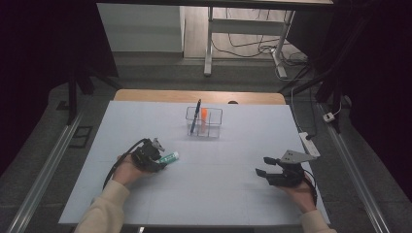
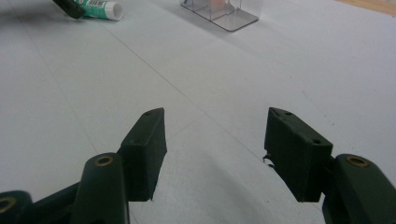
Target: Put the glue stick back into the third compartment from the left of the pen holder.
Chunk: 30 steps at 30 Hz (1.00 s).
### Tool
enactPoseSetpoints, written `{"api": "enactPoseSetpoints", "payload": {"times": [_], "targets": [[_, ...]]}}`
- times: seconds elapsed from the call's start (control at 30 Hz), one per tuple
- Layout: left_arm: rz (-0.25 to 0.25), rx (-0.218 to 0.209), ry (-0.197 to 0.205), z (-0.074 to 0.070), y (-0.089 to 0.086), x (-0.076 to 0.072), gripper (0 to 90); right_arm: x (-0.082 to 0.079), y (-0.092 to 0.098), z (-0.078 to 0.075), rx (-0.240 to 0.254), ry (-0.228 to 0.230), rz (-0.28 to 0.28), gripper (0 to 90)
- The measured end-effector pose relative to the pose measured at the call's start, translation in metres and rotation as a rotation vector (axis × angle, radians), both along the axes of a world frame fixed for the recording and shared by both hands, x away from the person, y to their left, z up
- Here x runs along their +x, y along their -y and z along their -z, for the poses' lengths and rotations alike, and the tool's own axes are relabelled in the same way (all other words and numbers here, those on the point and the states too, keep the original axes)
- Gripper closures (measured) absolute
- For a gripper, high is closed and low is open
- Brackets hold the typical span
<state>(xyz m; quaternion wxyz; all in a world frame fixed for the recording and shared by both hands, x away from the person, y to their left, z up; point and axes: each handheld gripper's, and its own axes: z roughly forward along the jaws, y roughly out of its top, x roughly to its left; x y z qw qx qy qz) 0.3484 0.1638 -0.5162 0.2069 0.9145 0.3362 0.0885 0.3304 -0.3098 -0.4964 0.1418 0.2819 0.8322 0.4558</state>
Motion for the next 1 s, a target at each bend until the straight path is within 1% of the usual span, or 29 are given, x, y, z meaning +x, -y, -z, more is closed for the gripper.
{"api": "enactPoseSetpoints", "payload": {"times": [0.1,0.23,0.33,0.5,0.6,0.63,0.67,0.77,0.93,1.0], "targets": [[0.021,0.003,0.006,0.001,-0.001,0.0,63.7,0.0,0.0,0.0,-0.001,0.0,0.001,38.3],[0.042,-0.001,0.021,0.002,-0.002,-0.001,64.8,0.0,0.0,0.001,-0.008,0.001,0.005,38.3],[0.058,0.021,0.035,0.001,-0.001,-0.002,65.0,0.0,0.0,0.0,-0.001,0.001,0.002,38.3],[0.049,0.031,0.056,-0.001,-0.003,-0.004,65.2,-0.001,0.001,-0.001,0.007,0.009,0.004,38.3],[0.037,0.007,0.066,-0.005,-0.006,-0.005,65.2,-0.001,0.001,-0.002,0.008,0.011,0.006,38.3],[0.029,-0.016,0.07,-0.006,-0.007,-0.006,65.2,-0.001,0.001,-0.002,0.009,0.01,0.008,38.3],[0.025,-0.029,0.069,-0.007,-0.008,-0.007,65.2,-0.001,0.001,-0.002,0.009,0.011,0.008,38.3],[0.034,-0.066,0.079,-0.012,-0.01,-0.009,65.2,-0.001,0.001,-0.002,0.011,0.015,0.008,38.3],[0.047,-0.102,0.102,-0.019,-0.009,-0.015,65.2,-0.002,0.0,-0.003,0.011,0.025,0.007,38.3],[0.054,-0.13,0.099,-0.022,-0.009,-0.017,65.2,-0.002,-0.001,-0.003,0.017,0.025,0.003,38.3]]}}
